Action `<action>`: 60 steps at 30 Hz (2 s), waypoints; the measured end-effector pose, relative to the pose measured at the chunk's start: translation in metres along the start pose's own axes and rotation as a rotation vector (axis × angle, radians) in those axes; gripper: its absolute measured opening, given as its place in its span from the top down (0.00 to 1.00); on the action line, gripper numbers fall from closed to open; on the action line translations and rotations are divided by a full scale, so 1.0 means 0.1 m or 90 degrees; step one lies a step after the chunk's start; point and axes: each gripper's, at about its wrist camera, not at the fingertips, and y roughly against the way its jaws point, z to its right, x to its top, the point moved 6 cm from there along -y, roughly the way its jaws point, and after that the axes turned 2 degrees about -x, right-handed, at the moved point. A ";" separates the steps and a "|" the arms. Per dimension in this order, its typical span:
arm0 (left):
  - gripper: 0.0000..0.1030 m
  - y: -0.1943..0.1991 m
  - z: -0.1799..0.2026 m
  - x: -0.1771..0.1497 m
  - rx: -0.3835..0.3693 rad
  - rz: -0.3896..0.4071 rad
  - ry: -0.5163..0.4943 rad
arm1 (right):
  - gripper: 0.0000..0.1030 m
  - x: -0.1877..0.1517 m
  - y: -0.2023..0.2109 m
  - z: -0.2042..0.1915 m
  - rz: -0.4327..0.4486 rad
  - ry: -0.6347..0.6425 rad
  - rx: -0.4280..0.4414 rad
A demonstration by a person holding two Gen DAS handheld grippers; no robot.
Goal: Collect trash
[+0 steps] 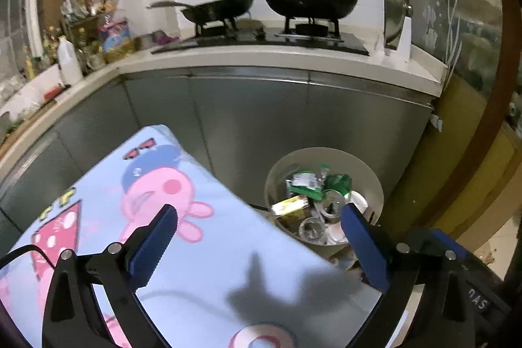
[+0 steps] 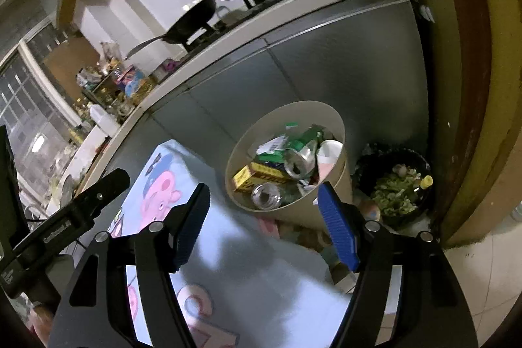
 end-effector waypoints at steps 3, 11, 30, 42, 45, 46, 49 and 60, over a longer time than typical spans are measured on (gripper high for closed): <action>0.03 0.18 -0.07 -0.02 0.019 0.017 -0.003 | 0.33 -0.02 0.12 -0.10 0.006 0.013 0.007; 0.03 0.45 -0.17 -0.10 0.056 0.026 -0.017 | 0.32 -0.09 0.34 -0.32 0.009 0.025 0.036; 0.03 0.74 -0.43 -0.13 0.104 0.033 0.007 | 0.32 -0.13 0.51 -0.59 0.020 0.043 0.064; 0.03 0.77 -0.44 -0.13 0.113 0.036 0.008 | 0.32 -0.11 0.55 -0.67 0.031 0.052 0.067; 0.03 0.78 -0.45 -0.13 0.121 0.035 0.009 | 0.32 -0.11 0.55 -0.67 0.031 0.052 0.066; 0.03 0.79 -0.45 -0.14 0.121 0.036 0.009 | 0.32 -0.12 0.55 -0.67 0.030 0.051 0.066; 0.03 0.79 -0.46 -0.14 0.120 0.035 0.010 | 0.32 -0.12 0.55 -0.66 0.030 0.052 0.066; 0.03 0.82 -0.47 -0.17 0.129 0.044 0.009 | 0.32 -0.09 0.62 -0.71 0.036 0.051 0.070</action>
